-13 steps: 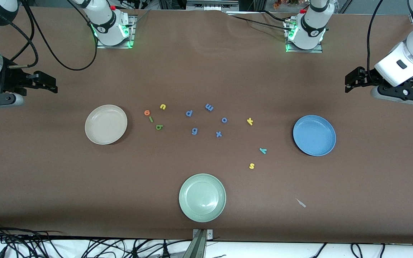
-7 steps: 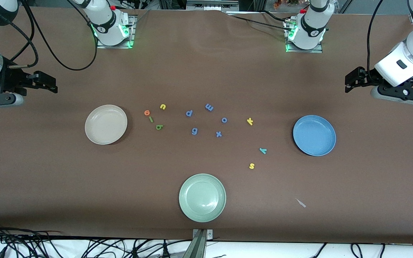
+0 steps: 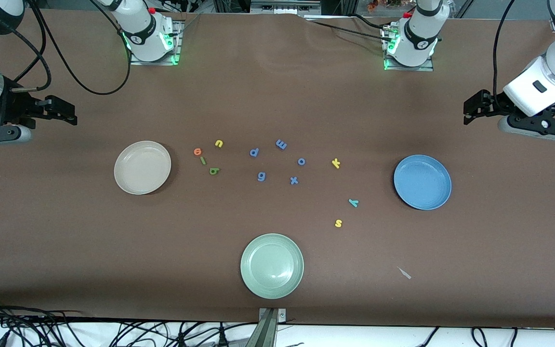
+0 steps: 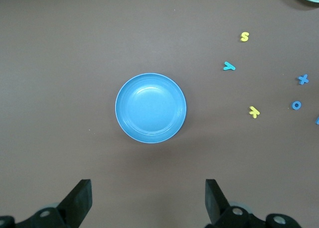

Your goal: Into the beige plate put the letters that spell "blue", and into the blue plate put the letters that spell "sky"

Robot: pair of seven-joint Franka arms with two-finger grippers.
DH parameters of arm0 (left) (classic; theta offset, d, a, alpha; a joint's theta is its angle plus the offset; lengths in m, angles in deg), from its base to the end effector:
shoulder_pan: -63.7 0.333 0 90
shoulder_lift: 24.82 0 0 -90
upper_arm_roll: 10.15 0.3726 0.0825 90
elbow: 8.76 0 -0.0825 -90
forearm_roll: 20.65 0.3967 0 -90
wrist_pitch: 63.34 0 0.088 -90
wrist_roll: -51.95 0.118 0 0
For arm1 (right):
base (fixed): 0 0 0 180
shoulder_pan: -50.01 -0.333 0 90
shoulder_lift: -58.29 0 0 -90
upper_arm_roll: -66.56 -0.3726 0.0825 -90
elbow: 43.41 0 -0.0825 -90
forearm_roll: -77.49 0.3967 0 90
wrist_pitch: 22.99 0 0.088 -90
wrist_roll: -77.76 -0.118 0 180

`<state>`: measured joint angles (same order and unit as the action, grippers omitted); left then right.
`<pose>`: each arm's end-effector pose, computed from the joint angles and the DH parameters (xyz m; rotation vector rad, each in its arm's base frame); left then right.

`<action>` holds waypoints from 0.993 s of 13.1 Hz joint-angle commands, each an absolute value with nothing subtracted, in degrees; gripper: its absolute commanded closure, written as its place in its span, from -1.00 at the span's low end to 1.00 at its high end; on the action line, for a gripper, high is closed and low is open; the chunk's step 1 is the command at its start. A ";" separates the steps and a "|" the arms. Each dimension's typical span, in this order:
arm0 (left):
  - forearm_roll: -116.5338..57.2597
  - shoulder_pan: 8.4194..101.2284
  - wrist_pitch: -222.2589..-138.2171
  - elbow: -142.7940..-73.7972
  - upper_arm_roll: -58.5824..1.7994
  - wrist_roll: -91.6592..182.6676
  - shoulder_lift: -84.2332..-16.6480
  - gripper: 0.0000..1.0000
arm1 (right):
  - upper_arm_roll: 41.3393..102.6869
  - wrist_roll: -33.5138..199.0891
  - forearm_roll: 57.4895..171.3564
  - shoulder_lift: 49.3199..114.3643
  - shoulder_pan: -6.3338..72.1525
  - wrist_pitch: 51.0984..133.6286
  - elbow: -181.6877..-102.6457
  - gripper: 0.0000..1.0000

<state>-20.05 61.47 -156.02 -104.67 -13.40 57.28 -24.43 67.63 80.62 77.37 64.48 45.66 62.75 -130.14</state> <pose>0.5623 -0.0529 0.6279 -3.1157 0.2960 0.0776 0.5941 0.0345 0.6287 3.1264 0.1676 -0.1964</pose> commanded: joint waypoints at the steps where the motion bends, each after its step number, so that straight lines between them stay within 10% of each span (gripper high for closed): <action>1: -19.06 60.80 -155.10 -103.07 -14.28 58.02 -24.82 -1.00 | 68.75 80.74 77.58 64.09 45.52 61.73 -129.45 -1.00; 13: -18.97 52.54 -164.64 -80.92 -19.47 57.32 -58.90 -1.00 | 68.94 88.04 76.96 64.27 45.26 62.26 -129.54 -1.00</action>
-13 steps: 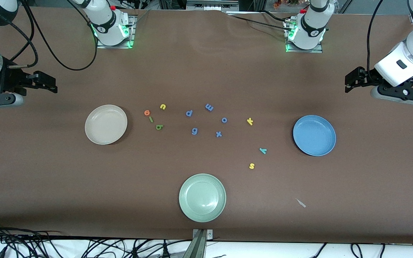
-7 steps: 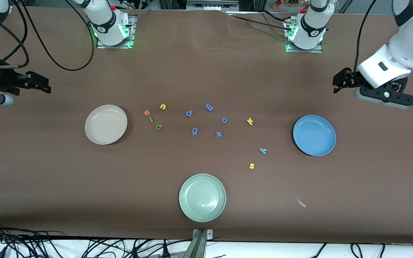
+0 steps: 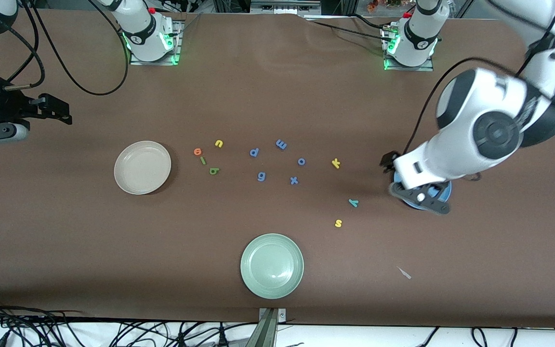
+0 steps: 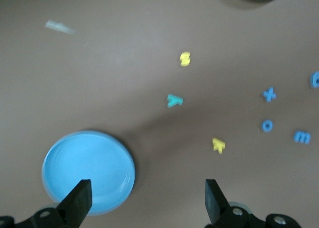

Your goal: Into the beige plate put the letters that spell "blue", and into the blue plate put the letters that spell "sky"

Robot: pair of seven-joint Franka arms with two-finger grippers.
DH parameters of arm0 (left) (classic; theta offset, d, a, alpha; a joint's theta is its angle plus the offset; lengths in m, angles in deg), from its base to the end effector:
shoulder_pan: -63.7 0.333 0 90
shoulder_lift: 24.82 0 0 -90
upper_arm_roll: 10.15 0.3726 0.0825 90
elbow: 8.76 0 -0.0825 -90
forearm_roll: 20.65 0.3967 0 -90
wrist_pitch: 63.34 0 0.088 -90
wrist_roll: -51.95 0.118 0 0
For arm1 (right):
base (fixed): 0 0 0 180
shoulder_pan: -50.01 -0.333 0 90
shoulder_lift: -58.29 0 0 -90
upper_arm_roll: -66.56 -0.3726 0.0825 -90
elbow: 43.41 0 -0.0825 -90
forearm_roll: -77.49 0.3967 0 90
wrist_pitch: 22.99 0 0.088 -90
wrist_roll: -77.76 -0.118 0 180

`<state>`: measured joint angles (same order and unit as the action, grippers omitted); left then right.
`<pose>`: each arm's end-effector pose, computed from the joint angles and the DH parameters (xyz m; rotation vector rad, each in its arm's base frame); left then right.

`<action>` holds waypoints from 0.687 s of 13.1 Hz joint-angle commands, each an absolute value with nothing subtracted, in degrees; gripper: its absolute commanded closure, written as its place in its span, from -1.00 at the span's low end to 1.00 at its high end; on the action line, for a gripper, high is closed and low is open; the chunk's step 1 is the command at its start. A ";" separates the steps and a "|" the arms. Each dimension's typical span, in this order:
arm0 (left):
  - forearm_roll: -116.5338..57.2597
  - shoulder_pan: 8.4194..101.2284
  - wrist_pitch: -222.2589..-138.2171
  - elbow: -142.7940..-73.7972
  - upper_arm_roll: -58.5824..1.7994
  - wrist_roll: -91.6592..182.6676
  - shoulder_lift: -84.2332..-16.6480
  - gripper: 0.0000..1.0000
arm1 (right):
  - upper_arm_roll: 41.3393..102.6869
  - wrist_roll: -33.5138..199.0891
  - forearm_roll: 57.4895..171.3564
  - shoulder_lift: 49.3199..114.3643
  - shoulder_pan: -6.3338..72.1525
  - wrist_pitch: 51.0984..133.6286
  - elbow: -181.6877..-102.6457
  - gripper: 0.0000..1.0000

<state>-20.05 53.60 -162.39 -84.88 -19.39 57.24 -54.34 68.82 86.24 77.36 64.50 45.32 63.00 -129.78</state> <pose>0.6999 -0.2173 0.4654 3.0139 -0.6358 -0.1794 0.5956 0.0264 0.6318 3.1217 0.2980 -0.1807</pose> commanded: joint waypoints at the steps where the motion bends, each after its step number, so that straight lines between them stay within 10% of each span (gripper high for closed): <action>1: -19.24 52.28 -168.33 -81.27 -19.56 57.32 -61.44 -1.00 | 68.94 88.04 77.14 64.27 45.26 62.26 -129.54 -1.00; 9: -18.89 47.44 -198.32 -81.18 -19.03 55.29 -79.12 -1.00 | 69.03 86.73 77.92 66.29 45.35 58.83 -130.94 -1.00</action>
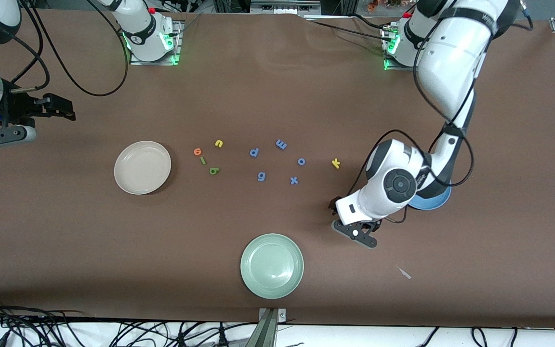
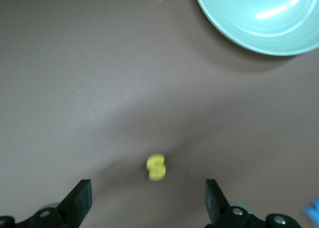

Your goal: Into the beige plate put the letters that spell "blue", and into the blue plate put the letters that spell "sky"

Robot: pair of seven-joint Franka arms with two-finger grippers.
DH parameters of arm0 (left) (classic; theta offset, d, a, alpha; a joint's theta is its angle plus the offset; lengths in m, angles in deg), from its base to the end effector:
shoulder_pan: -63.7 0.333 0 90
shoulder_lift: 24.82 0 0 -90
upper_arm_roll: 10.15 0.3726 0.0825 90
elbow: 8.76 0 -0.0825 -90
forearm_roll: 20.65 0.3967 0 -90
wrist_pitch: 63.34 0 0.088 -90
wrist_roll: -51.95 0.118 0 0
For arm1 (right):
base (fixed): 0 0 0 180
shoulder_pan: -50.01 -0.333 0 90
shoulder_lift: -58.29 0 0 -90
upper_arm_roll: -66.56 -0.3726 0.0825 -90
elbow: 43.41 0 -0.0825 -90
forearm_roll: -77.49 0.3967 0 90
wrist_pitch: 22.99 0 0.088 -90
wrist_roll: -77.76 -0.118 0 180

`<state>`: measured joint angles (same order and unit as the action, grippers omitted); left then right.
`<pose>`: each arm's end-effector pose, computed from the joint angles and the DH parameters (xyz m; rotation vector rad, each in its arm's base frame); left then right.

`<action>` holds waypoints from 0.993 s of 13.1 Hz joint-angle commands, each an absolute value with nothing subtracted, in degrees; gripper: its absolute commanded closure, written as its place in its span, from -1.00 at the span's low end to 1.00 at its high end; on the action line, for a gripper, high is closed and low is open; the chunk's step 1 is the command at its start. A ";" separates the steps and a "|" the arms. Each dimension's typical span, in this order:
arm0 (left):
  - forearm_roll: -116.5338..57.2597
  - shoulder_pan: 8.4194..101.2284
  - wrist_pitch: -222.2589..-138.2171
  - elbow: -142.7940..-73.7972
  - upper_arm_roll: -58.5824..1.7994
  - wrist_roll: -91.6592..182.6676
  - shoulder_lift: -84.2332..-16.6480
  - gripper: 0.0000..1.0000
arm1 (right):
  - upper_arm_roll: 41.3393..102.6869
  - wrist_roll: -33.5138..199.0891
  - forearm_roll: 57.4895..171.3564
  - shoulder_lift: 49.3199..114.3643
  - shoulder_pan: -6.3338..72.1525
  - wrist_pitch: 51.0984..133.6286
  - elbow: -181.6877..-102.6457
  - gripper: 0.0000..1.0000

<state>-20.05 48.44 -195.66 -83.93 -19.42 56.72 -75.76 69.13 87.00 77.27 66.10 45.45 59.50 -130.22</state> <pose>0.7524 -0.3038 0.2348 2.9295 -0.6728 0.1465 0.5952 0.0221 0.6074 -3.1057 -0.3048 0.3317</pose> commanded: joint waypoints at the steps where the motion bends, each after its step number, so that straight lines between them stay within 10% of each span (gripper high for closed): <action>1: -18.80 47.44 -198.95 -81.53 -19.03 55.29 -79.57 -1.00 | 68.94 85.94 79.49 66.38 45.18 60.31 -132.60 -1.00; 5: -18.62 47.44 -199.13 -81.71 -19.03 55.38 -80.80 -0.92 | 62.80 76.99 80.21 63.48 44.73 71.63 -145.50 -1.00; 13: -18.45 48.05 -198.34 -82.93 -19.03 55.64 -79.84 0.86 | 49.08 58.78 79.07 60.66 44.73 108.73 -175.75 -1.00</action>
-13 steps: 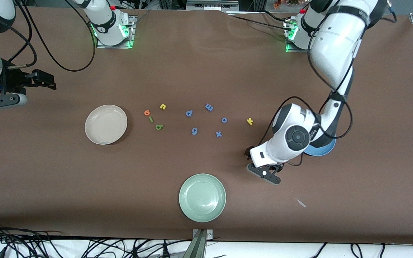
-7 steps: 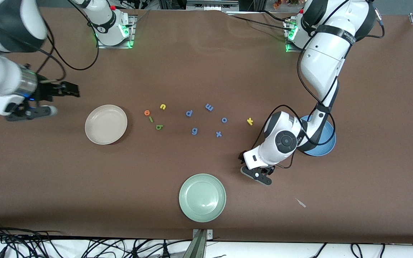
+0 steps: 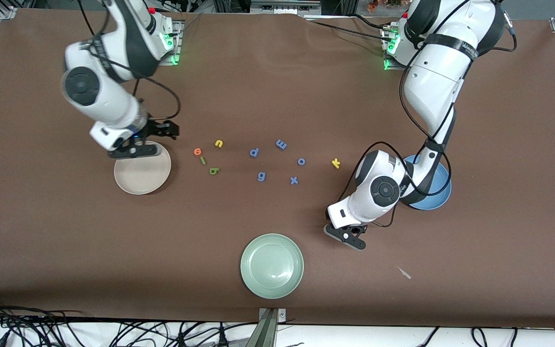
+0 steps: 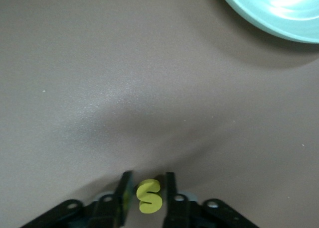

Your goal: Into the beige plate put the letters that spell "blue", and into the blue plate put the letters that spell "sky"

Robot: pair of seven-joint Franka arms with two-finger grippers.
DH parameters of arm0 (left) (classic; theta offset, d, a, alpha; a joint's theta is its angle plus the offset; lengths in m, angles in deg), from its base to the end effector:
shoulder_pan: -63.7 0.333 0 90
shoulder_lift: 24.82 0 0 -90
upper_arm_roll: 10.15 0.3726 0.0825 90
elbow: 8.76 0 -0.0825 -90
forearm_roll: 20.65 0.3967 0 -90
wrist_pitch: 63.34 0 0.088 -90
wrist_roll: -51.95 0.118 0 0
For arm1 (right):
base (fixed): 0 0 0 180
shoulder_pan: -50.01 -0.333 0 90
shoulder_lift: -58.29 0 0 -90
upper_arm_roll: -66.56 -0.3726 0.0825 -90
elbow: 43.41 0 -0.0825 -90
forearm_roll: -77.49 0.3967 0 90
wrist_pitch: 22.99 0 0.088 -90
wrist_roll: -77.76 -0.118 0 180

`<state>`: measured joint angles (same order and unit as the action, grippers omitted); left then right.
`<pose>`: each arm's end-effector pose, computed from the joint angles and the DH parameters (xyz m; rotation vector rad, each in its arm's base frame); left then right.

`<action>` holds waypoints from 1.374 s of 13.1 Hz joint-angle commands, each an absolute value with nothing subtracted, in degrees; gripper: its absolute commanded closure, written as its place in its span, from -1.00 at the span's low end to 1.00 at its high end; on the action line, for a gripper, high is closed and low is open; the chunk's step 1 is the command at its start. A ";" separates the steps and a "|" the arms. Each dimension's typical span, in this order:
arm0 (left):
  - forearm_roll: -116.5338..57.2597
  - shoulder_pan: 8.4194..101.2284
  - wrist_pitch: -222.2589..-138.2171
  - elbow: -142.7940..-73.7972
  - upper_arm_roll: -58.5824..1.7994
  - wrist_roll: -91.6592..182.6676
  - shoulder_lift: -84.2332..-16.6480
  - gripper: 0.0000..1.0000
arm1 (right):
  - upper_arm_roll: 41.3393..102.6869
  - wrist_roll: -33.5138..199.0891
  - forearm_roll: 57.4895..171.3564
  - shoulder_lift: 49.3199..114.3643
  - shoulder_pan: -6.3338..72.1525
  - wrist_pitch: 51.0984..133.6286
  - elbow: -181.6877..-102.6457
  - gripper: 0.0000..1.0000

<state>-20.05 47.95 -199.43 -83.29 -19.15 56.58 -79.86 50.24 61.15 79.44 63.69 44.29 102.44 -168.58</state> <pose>0.7524 -0.3077 0.1884 2.9271 -0.6632 0.1528 0.5091 0.2058 0.3776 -3.1138 -0.1149 0.1543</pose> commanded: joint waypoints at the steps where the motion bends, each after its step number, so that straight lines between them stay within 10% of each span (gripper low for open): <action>1: -18.45 48.14 -198.25 -83.03 -19.12 55.65 -79.66 0.89 | 48.99 58.34 79.07 60.92 44.73 109.10 -176.29 -1.00; 12: -18.27 56.48 -166.47 -83.37 -17.36 62.77 -66.75 0.94 | 48.63 58.33 78.55 75.15 40.08 135.89 -183.76 -1.00; 18: -7.21 58.59 -172.38 -105.57 -17.27 62.59 -55.94 0.93 | 51.08 58.51 68.02 76.83 40.16 137.05 -183.16 -0.99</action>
<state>-10.28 57.48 -166.37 -94.21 -17.32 62.38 -61.61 49.58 58.90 71.30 76.51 40.37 136.04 -183.38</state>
